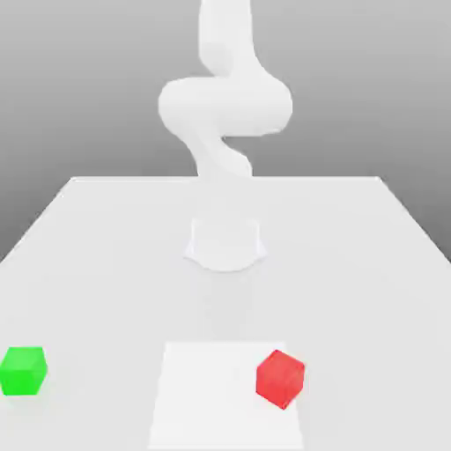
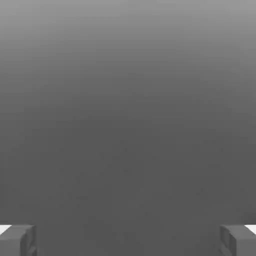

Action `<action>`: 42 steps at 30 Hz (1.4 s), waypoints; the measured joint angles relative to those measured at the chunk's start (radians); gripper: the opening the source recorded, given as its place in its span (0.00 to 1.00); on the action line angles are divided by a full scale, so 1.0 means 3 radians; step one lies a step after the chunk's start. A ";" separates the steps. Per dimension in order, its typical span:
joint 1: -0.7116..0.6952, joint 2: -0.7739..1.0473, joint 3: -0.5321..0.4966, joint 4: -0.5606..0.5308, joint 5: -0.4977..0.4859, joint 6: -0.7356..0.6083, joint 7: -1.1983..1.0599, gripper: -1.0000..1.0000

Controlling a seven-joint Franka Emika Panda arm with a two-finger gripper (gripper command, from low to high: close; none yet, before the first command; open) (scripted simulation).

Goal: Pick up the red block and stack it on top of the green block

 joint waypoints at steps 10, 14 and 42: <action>0.0469 0.1232 -0.0193 -0.0545 0.0048 0.0646 -0.1020 0.50; 0.0597 0.1716 -0.0210 -0.0758 0.0086 0.0900 -0.1433 0.50; 0.0431 0.2659 -0.0309 -0.1041 0.0089 0.1296 -0.2001 0.00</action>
